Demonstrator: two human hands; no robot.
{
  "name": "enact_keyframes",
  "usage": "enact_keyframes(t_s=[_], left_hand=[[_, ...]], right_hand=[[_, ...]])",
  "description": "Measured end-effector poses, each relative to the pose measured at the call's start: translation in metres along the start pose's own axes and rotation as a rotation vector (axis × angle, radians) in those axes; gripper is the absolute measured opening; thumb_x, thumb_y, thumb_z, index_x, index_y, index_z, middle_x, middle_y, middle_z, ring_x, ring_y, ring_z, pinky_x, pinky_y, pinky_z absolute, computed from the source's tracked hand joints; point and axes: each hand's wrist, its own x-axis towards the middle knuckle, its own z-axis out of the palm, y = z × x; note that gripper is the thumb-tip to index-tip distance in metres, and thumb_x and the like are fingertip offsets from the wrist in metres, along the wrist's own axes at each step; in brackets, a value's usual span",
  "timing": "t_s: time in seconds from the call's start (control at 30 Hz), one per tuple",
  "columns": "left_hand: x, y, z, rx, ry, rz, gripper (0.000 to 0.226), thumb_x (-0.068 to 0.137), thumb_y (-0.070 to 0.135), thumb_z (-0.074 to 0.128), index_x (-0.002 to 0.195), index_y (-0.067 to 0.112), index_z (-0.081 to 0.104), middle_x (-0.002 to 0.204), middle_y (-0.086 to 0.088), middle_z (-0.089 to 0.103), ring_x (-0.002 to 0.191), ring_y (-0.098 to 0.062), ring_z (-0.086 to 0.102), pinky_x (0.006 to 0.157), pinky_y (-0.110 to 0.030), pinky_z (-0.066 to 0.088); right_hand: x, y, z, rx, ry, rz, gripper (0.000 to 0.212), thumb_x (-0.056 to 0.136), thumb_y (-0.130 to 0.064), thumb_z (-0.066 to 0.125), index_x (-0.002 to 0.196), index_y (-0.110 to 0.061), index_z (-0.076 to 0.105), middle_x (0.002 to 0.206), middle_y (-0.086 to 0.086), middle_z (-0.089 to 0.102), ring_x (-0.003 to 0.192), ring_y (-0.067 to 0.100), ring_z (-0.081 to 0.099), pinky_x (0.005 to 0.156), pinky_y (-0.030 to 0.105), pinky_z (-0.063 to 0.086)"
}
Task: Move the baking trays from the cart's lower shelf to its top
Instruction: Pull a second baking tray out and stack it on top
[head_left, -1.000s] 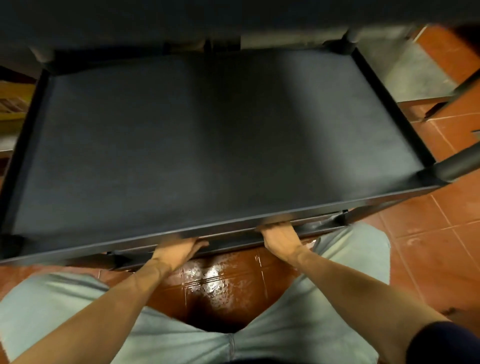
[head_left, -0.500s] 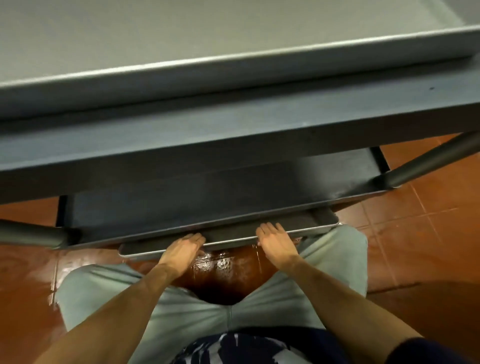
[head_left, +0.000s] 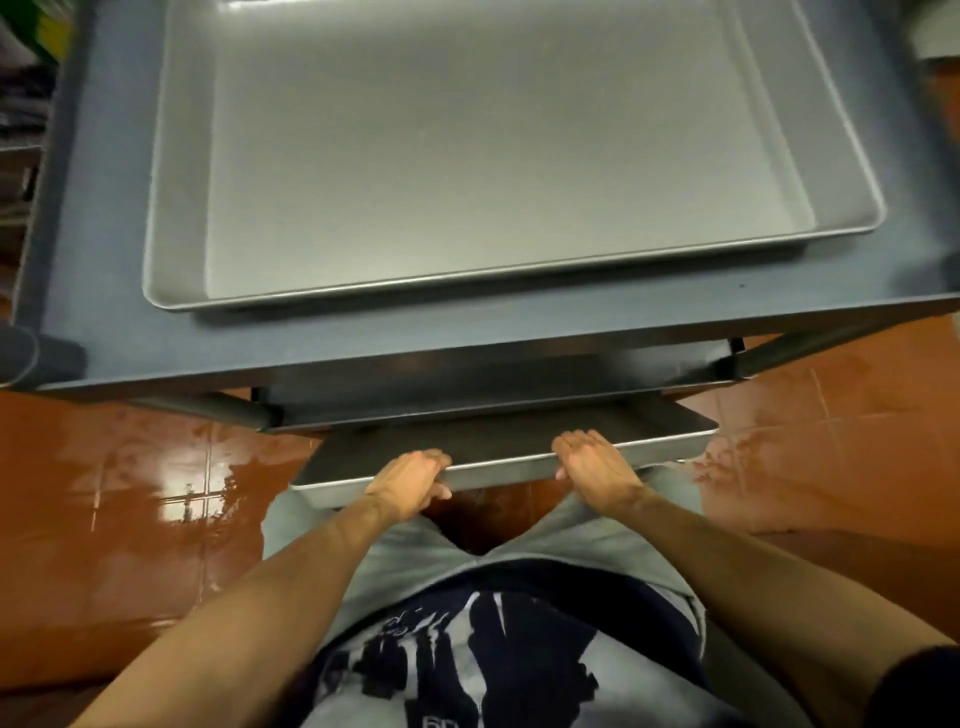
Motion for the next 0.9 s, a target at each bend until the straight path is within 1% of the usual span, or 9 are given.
enact_keyframes(t_s=[0.13,0.23,0.4,0.47,0.53,0.6,0.7,0.8,0.9], left_hand=[[-0.042,0.016,-0.045,-0.053,-0.044,-0.038,0.058,0.09,0.027,0.068,0.14,0.008,0.049,0.145,-0.01,0.052,0.132,-0.024,0.05,0.111,-0.03,0.036],[-0.076,0.026,-0.075,-0.087,-0.064,-0.045,0.055,0.088,0.028,0.07,0.136,0.009,0.053,0.133,-0.007,0.063,0.122,-0.02,0.059,0.102,-0.022,0.04],[-0.135,0.05,-0.135,-0.146,-0.118,-0.005,0.036,0.087,0.027,0.072,0.109,0.001,0.061,0.091,-0.006,0.068,0.102,-0.031,0.067,0.082,-0.03,0.049],[-0.156,0.061,-0.163,-0.078,-0.098,0.055,0.037,0.085,0.035,0.072,0.107,0.007,0.062,0.096,0.0,0.065,0.096,-0.022,0.065,0.081,-0.031,0.05],[-0.175,0.07,-0.19,-0.016,-0.074,0.108,0.034,0.083,0.043,0.072,0.093,0.012,0.061,0.088,0.0,0.064,0.077,-0.013,0.058,0.067,-0.029,0.044],[-0.193,0.081,-0.214,0.036,-0.078,0.151,0.037,0.083,0.045,0.071,0.082,0.011,0.056,0.08,-0.004,0.061,0.069,-0.016,0.051,0.06,-0.03,0.037],[-0.218,0.094,-0.243,0.057,-0.093,0.193,0.04,0.082,0.048,0.071,0.081,0.011,0.057,0.079,-0.008,0.063,0.067,-0.019,0.053,0.061,-0.034,0.041],[-0.241,0.103,-0.274,0.047,-0.085,0.231,0.037,0.079,0.053,0.072,0.078,0.018,0.059,0.072,0.0,0.063,0.058,-0.009,0.048,0.053,-0.023,0.036],[-0.265,0.112,-0.307,0.016,-0.067,0.254,0.035,0.075,0.056,0.074,0.073,0.025,0.057,0.063,0.01,0.058,0.057,-0.005,0.05,0.05,-0.016,0.034]], right_hand=[[-0.037,-0.017,-0.054,0.057,-0.022,0.0,0.03,0.091,-0.024,0.059,0.117,-0.01,0.054,0.119,0.011,0.061,0.112,0.026,0.055,0.096,0.033,0.036],[-0.066,-0.032,-0.097,0.144,-0.029,0.003,0.023,0.09,-0.023,0.061,0.11,-0.012,0.056,0.117,0.01,0.063,0.109,0.025,0.056,0.091,0.031,0.038],[-0.113,-0.053,-0.176,0.195,-0.07,0.019,0.02,0.089,-0.026,0.061,0.105,-0.014,0.058,0.111,0.009,0.064,0.102,0.025,0.059,0.084,0.033,0.044],[-0.128,-0.058,-0.203,0.197,-0.063,0.015,0.019,0.089,-0.028,0.06,0.104,-0.016,0.057,0.111,0.007,0.064,0.1,0.025,0.06,0.084,0.035,0.048],[-0.141,-0.061,-0.229,0.208,-0.061,-0.007,0.02,0.089,-0.03,0.06,0.104,-0.017,0.056,0.111,0.006,0.064,0.101,0.024,0.06,0.084,0.036,0.05],[-0.155,-0.064,-0.253,0.212,-0.07,-0.04,0.024,0.089,-0.034,0.059,0.107,-0.018,0.056,0.112,0.005,0.064,0.104,0.023,0.06,0.086,0.035,0.05],[-0.178,-0.068,-0.285,0.21,-0.057,-0.098,0.023,0.087,-0.04,0.061,0.102,-0.023,0.055,0.108,0.0,0.064,0.101,0.021,0.06,0.081,0.035,0.049],[-0.196,-0.073,-0.32,0.207,-0.043,-0.146,0.022,0.085,-0.043,0.063,0.085,-0.036,0.042,0.089,-0.013,0.054,0.089,0.015,0.058,0.07,0.03,0.042],[-0.209,-0.08,-0.363,0.169,-0.062,-0.171,0.024,0.082,-0.049,0.064,0.082,-0.036,0.044,0.082,-0.014,0.052,0.078,0.008,0.054,0.066,0.031,0.045]])
